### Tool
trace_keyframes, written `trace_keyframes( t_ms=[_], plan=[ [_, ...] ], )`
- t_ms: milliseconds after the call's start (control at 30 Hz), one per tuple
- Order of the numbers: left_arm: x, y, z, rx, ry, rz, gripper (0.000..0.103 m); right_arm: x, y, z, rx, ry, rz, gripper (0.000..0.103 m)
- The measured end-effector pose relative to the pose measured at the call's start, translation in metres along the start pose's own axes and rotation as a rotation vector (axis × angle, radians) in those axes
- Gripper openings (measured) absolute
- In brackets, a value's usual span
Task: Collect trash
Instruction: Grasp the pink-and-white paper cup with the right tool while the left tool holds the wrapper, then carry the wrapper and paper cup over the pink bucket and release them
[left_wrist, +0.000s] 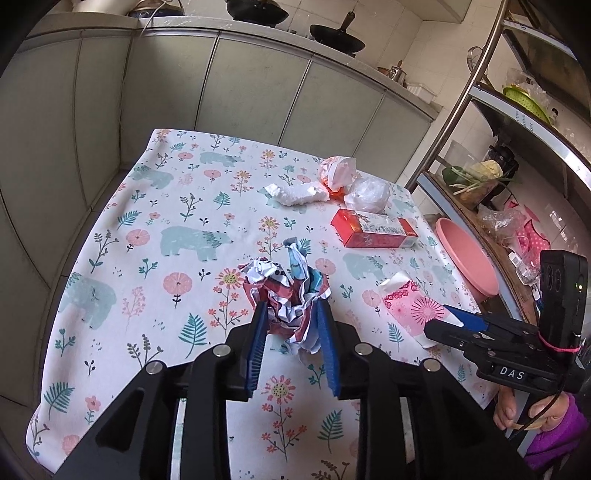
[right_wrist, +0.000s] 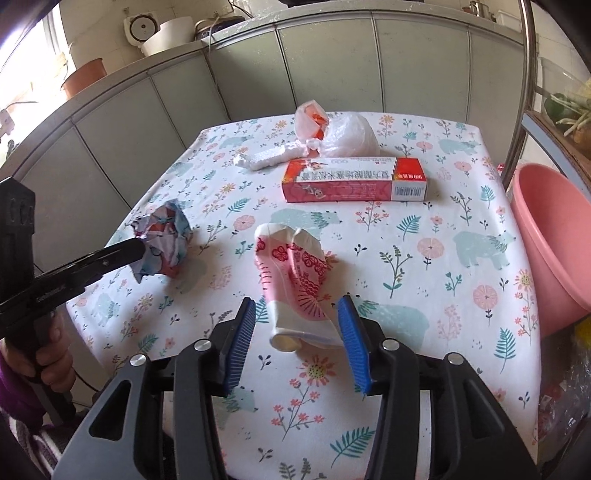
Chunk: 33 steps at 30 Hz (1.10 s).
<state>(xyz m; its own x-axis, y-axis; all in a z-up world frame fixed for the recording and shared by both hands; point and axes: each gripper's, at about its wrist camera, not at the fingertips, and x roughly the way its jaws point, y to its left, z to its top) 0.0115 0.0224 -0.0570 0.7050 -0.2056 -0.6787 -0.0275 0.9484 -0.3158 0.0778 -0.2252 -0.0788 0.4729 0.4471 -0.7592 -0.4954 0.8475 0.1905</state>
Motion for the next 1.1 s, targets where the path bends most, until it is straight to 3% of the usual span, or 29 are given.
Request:
trace_keyframes(
  t_ms=[100, 133, 267, 333, 667, 1100],
  plan=[
    [0.001, 0.000, -0.001, -0.009, 0.011, 0.010, 0.038, 0.003, -0.005, -0.002, 0.027, 0.009, 0.022, 0.047],
    [0.001, 0.001, -0.001, -0.013, 0.015, 0.010, 0.041, 0.003, -0.006, -0.003, 0.030, 0.009, 0.026, 0.042],
    [0.004, -0.002, -0.001, -0.009, 0.023, 0.003, 0.042, -0.001, -0.008, -0.005, 0.031, -0.005, 0.028, 0.026],
    [0.005, -0.005, -0.001, -0.001, 0.027, -0.009, 0.042, -0.003, -0.009, -0.006, 0.030, -0.010, 0.029, 0.025],
    [0.006, -0.024, -0.002, 0.087, 0.011, -0.015, 0.017, -0.010, -0.019, -0.009, 0.068, -0.032, 0.046, 0.025],
    [0.006, -0.064, 0.020, 0.173, -0.041, -0.071, 0.017, -0.039, -0.049, -0.005, 0.148, -0.141, 0.037, 0.024]
  ],
)
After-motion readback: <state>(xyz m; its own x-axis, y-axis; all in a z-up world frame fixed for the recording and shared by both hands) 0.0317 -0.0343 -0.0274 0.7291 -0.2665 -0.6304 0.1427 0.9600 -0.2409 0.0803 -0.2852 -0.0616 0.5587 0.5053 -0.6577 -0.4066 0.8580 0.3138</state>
